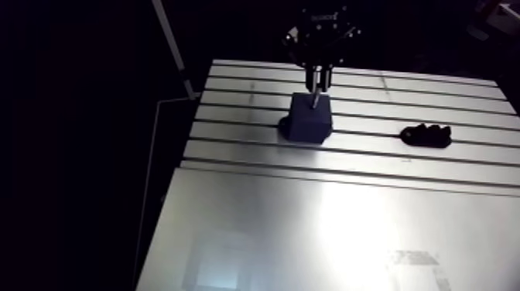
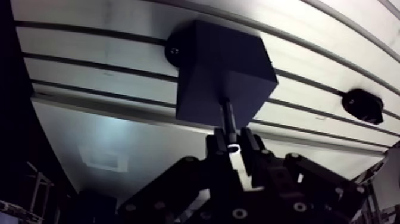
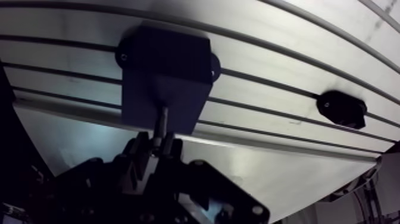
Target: Pick up the M10 bolt and insert it into the hole until fully seated.
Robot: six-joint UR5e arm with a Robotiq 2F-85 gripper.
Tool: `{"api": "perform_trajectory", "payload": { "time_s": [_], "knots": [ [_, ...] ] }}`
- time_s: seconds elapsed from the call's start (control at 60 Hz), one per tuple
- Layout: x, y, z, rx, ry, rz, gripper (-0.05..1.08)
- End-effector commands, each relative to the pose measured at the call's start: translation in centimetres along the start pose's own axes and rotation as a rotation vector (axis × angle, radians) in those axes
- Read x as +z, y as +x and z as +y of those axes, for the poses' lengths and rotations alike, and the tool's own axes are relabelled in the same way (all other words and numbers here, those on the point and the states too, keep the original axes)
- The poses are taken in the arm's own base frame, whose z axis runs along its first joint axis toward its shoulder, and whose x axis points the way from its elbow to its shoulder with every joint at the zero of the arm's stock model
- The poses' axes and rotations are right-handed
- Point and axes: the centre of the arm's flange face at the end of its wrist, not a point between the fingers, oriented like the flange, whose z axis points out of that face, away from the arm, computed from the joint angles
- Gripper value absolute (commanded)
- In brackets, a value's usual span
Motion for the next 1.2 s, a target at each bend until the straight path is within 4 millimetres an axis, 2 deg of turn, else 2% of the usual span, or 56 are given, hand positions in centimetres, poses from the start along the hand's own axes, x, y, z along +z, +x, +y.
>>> {"api": "perform_trajectory", "payload": {
  "time_s": [0.017,1.2],
  "knots": [
    [0.31,-0.02,-0.17,-0.002,0.0,-0.006,1.08],
    [0.84,-0.02,-0.24,0.003,0.003,-0.013,1.08]
  ]
}}
